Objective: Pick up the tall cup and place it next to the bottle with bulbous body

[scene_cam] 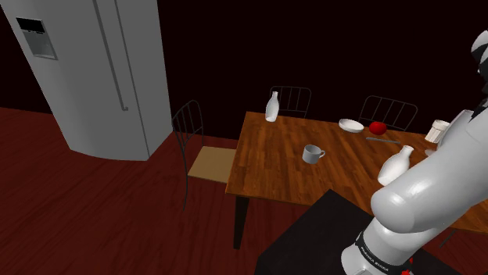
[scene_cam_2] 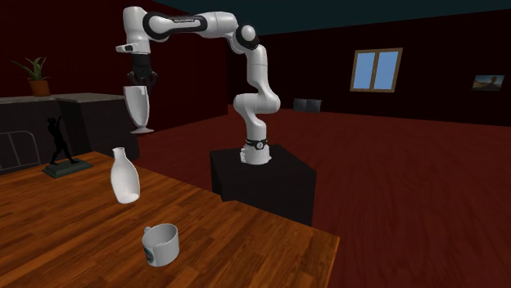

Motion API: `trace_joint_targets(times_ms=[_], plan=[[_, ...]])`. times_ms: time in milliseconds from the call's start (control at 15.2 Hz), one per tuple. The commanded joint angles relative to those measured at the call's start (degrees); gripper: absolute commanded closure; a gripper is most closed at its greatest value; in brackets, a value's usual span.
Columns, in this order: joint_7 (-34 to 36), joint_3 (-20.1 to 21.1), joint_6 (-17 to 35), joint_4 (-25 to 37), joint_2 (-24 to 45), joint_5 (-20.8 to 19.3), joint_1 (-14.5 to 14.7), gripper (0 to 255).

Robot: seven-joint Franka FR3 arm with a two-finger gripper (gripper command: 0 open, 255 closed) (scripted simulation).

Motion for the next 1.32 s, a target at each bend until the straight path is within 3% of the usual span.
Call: trace_joint_targets(times_ms=[0, 660, 1254], plan=[[0.10, -0.12, 1.69, -1.67, -0.10, -0.14, -0.08, 255], [-0.14, -1.55, 9.43, -8.89, 0.78, 0.26, -0.03, 255], [-2.32, -4.26, 16.61, -14.33, 4.28, 3.24, 0.82, 255]])
